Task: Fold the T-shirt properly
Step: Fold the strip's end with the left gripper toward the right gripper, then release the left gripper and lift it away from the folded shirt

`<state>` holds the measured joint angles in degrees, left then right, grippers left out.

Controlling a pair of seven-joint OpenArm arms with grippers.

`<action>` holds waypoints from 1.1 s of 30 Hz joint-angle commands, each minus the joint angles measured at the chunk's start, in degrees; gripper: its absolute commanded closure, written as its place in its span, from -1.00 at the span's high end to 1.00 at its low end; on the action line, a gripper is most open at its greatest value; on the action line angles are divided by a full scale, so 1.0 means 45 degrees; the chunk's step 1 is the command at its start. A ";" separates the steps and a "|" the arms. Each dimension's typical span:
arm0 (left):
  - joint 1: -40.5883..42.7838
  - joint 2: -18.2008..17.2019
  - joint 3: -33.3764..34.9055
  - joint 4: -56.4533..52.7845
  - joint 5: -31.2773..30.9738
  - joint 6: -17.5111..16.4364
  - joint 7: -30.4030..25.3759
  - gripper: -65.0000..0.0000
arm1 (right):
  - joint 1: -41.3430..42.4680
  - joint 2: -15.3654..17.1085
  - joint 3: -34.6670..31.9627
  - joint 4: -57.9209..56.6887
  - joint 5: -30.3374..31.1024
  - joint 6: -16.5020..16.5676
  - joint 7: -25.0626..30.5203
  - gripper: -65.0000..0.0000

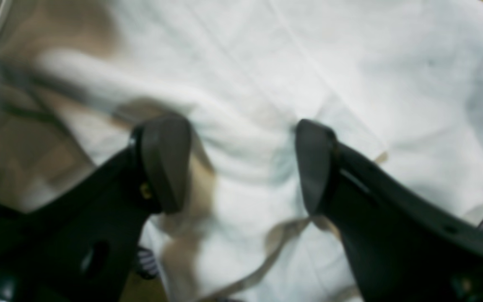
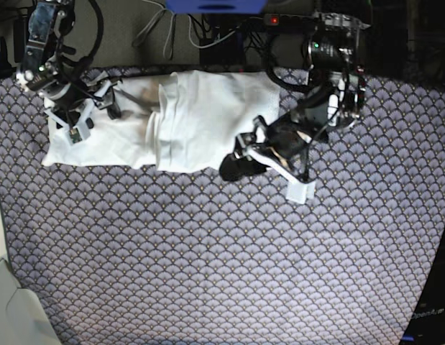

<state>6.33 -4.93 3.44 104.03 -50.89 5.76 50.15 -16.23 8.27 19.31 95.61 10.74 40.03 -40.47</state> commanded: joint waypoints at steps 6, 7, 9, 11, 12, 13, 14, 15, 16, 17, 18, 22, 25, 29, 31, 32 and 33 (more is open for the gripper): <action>-0.0361 -0.0106 -0.0013 -0.1931 -0.0343 -0.0137 -0.0077 -0.28 | 0.0061 0.0144 0.0134 0.0604 -0.0072 -0.0007 0.0153 0.26; -0.0498 -0.0028 -0.0013 -0.2224 -0.0343 -0.0137 -0.0077 -0.28 | 0.0080 0.0144 0.0134 0.0740 -0.0072 -0.0007 0.0153 0.26; -0.0693 0.0167 0.0007 -0.2907 -0.0304 -0.0020 -0.0077 -0.28 | 0.0061 0.0281 0.0153 0.1131 -0.0072 -0.0007 0.0153 0.26; -0.1006 0.0245 -0.0013 -0.3786 0.0106 -0.0020 -0.0077 -0.28 | 0.0061 0.0320 0.0173 0.1541 -0.0072 -0.0007 0.0055 0.26; -0.1142 0.0265 -0.0013 -0.4080 0.0418 -0.0020 -0.0077 -0.28 | 0.0041 0.0320 0.0173 0.1795 -0.0072 -0.0007 0.0055 0.26; -0.1162 0.0324 -0.0013 -0.4275 0.0692 -0.0020 -0.0077 -0.28 | 0.0002 0.0320 0.0212 0.2030 -0.0072 -0.0007 0.0055 0.26; -0.1162 0.0324 -0.0013 -0.4412 0.0965 -0.0020 -0.0077 -0.28 | -0.0018 0.0320 0.0427 0.2284 -0.0072 -0.0007 0.0036 0.26; -0.1181 0.0324 -0.0013 -0.4470 0.1102 -0.0020 -0.0077 -0.28 | 0.0002 0.0281 0.0681 0.2479 -0.0072 -0.0007 0.0036 0.26; -0.1142 0.0324 -0.0013 -0.4451 0.1161 -0.0020 -0.0077 -0.28 | 0.0041 0.0242 0.0935 0.2596 -0.0053 -0.0007 0.0036 0.26; -0.1123 0.0324 -0.0013 -0.4373 0.1180 -0.0020 -0.0077 -0.28 | 0.0061 0.0223 0.1189 0.2674 -0.0014 -0.0007 0.0016 0.26; -0.1123 0.0324 -0.0013 -0.4255 0.1180 -0.0020 -0.0038 -0.28 | 0.0061 0.0203 0.1384 0.2674 0.0025 -0.0007 0.0016 0.26; -0.1103 0.0206 -0.0091 -0.3611 0.1180 -0.0117 0.0001 -0.28 | 0.0451 0.0008 0.2107 0.2518 0.0006 -0.0007 0.0016 0.26; -0.1103 0.0187 -0.0130 -0.2927 0.1161 -0.0137 -0.0058 -0.28 | 0.0588 -0.0129 0.2498 0.2401 0.0025 -0.0007 -0.0433 0.26; -0.1103 0.0265 -0.0130 -0.1891 0.1161 -0.0137 -0.0077 -0.28 | 0.1096 -0.0129 0.2576 0.2362 0.0025 -0.0007 -0.1605 0.26; -0.1103 0.0304 -0.0130 -0.1403 0.1161 -0.0137 -0.0077 -0.28 | 0.1174 -0.0109 0.2576 0.2362 0.0025 -0.0007 -0.2113 0.27; -0.1103 0.0304 -0.0130 -0.1188 0.1161 -0.0137 -0.0077 -0.28 | 0.1174 -0.0109 0.2576 0.2362 0.0025 -0.0007 -0.2250 0.27; -0.1103 0.0304 -0.0130 -0.0954 0.1161 -0.0137 -0.0077 -0.28 | 0.1174 -0.0109 0.2576 0.2362 0.0025 -0.0007 -0.2328 0.27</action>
<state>2.17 -3.66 2.94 98.56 -44.86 5.80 50.59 -11.14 7.09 30.70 105.27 10.35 40.03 -51.55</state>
